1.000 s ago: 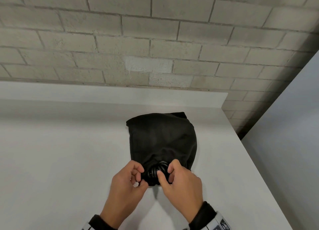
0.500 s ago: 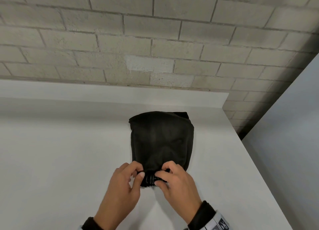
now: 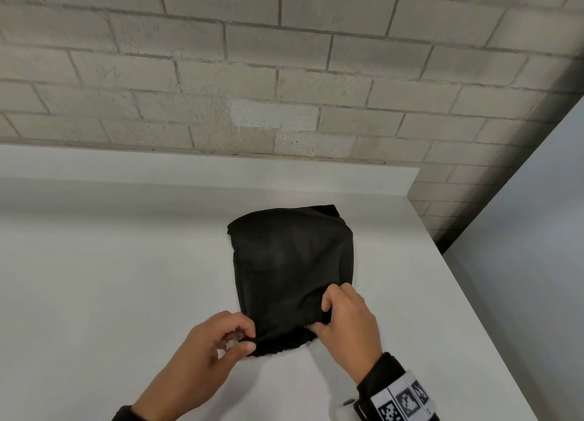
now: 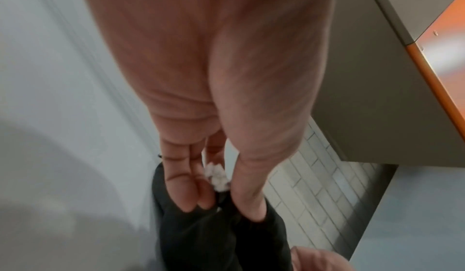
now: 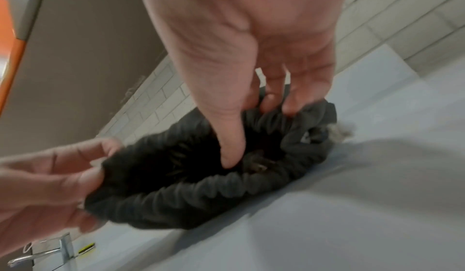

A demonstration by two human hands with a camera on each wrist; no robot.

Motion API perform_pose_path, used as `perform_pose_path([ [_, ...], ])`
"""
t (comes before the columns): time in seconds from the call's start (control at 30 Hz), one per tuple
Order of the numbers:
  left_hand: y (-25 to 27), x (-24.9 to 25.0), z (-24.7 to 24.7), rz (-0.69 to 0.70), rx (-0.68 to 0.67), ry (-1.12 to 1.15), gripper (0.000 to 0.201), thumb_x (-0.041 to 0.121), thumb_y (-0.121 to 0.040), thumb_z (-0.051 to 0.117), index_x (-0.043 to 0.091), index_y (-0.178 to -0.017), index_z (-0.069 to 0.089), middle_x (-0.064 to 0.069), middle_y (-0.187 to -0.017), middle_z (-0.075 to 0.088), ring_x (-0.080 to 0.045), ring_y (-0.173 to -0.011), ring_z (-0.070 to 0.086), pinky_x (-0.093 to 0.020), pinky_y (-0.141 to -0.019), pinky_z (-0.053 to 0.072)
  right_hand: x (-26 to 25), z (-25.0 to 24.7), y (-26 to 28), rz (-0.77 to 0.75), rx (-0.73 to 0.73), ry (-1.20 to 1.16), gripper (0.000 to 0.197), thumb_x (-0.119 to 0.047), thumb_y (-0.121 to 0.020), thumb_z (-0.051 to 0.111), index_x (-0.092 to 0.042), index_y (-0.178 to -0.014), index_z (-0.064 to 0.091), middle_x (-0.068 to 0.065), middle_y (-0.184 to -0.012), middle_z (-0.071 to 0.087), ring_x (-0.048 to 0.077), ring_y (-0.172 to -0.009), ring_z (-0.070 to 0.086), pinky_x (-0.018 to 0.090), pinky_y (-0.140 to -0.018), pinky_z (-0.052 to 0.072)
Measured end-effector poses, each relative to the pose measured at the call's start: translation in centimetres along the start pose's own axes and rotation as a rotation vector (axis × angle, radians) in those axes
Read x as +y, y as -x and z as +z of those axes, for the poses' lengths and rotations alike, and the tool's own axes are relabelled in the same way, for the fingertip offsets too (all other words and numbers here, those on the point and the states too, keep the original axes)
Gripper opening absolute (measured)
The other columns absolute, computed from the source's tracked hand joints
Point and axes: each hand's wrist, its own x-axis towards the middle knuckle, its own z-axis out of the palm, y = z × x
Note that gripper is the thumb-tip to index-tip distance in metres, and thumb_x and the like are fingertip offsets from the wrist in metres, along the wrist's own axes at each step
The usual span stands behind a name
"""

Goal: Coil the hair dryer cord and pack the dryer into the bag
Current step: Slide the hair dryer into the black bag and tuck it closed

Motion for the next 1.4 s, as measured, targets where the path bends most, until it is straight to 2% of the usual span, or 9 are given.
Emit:
perform_pose_path([
  [0.07, 0.2, -0.5, 0.0, -0.069, -0.016, -0.002, 0.029, 0.021, -0.083, 0.079, 0.043, -0.090, 0.061, 0.014, -0.085, 0.063, -0.007, -0.077, 0.057, -0.016, -0.068, 0.046, 0.5, -0.6, 0.1, -0.026, -0.062, -0.088, 0.043, -0.039, -0.071, 0.081, -0.027, -0.080, 0.041, -0.013, -0.084, 0.042, 0.005, -0.074, 0.045, 0.014, -0.055, 0.032],
  [0.2, 0.4, -1.0, 0.2, -0.173, -0.060, 0.021, 0.041, 0.018, -0.075, 0.086, 0.044, -0.091, 0.060, 0.014, -0.085, 0.064, -0.004, -0.073, 0.056, -0.014, -0.066, 0.047, 2.4, -1.7, 0.4, -0.045, -0.061, -0.281, 0.044, -0.021, -0.068, 0.087, -0.024, -0.085, 0.046, -0.009, -0.090, 0.047, 0.002, -0.079, 0.050, 0.008, -0.068, 0.040],
  [0.33, 0.4, -1.2, 0.5, -0.220, -0.044, 0.000, 0.029, 0.016, -0.073, 0.088, 0.032, -0.083, 0.066, 0.019, -0.085, 0.066, -0.002, -0.076, 0.060, -0.013, -0.067, 0.049, 4.2, -1.9, 0.4, 0.047, -0.118, -0.278, 0.033, -0.024, -0.073, 0.084, -0.022, -0.084, 0.053, -0.004, -0.085, 0.059, 0.009, -0.076, 0.058, 0.009, -0.064, 0.044],
  [0.57, 0.6, -2.2, 0.5, -0.222, -0.047, -0.064, 0.020, 0.021, -0.084, 0.079, 0.035, -0.095, 0.070, 0.015, -0.081, 0.071, -0.003, -0.078, 0.064, -0.014, -0.072, 0.050, 4.9, -0.3, 0.6, 0.174, -0.198, -0.377, 0.033, -0.027, -0.070, 0.087, -0.016, -0.086, 0.060, 0.002, -0.081, 0.065, 0.010, -0.068, 0.059, 0.013, -0.063, 0.048],
  [0.67, 0.6, -2.0, 0.7, -0.163, -0.052, -0.081, 0.016, 0.023, -0.089, 0.074, 0.036, -0.097, 0.070, 0.024, -0.078, 0.067, -0.002, -0.075, 0.061, -0.011, -0.069, 0.047, 4.9, 0.1, 0.5, 0.212, -0.186, -0.444, 0.028, -0.027, -0.074, 0.084, -0.015, -0.086, 0.061, 0.006, -0.078, 0.067, 0.010, -0.064, 0.059, 0.015, -0.062, 0.049],
  [0.87, 1.0, -1.7, 0.0, -0.103, 0.010, -0.093, 0.019, 0.022, -0.090, 0.072, 0.040, -0.094, 0.071, 0.026, -0.077, 0.068, -0.003, -0.074, 0.064, -0.014, -0.069, 0.049, 5.9, -1.1, 0.9, 0.104, -0.230, -0.349, 0.024, -0.022, -0.084, 0.075, -0.010, -0.069, 0.061, -0.006, -0.059, 0.048, 0.003, -0.049, 0.042, 0.011, -0.056, 0.038],
  [1.07, 1.1, -2.0, -1.6, -0.126, 0.091, -0.092, 0.019, 0.022, -0.091, 0.071, 0.041, -0.089, 0.072, 0.021, -0.077, 0.071, -0.008, -0.075, 0.067, -0.019, -0.069, 0.050, 7.6, -4.3, 2.2, -0.093, -0.164, -0.217, 0.008, -0.029, -0.089, 0.068, -0.035, -0.094, 0.071, -0.019, -0.079, 0.062, -0.003, -0.078, 0.054, 0.011, -0.065, 0.040],
  [1.23, 1.1, -2.9, -3.0, -0.120, 0.182, -0.150, 0.027, 0.014, -0.090, 0.070, 0.040, -0.084, 0.071, 0.015, -0.073, 0.070, -0.012, -0.067, 0.065, -0.023, -0.065, 0.048, 10.8, -5.8, 4.0, -0.086, -0.108, 0.077, 0.010, -0.047, -0.092, 0.057, -0.048, -0.099, 0.064, -0.027, -0.083, 0.059, 0.002, -0.075, 0.053, 0.015, -0.058, 0.040],
  [1.4, 1.8, -3.8, -4.6, -0.155, 0.255, -0.232, 0.033, 0.007, -0.088, 0.071, 0.038, -0.079, 0.071, 0.018, -0.071, 0.068, -0.007, -0.066, 0.062, -0.013, -0.058, 0.042, 12.9, -8.1, 5.4, 0.046, -0.027, 0.230, 0.007, -0.050, -0.088, 0.059, -0.054, -0.092, 0.063, -0.031, -0.077, 0.057, 0.001, -0.065, 0.054, 0.017, -0.051, 0.041],
])
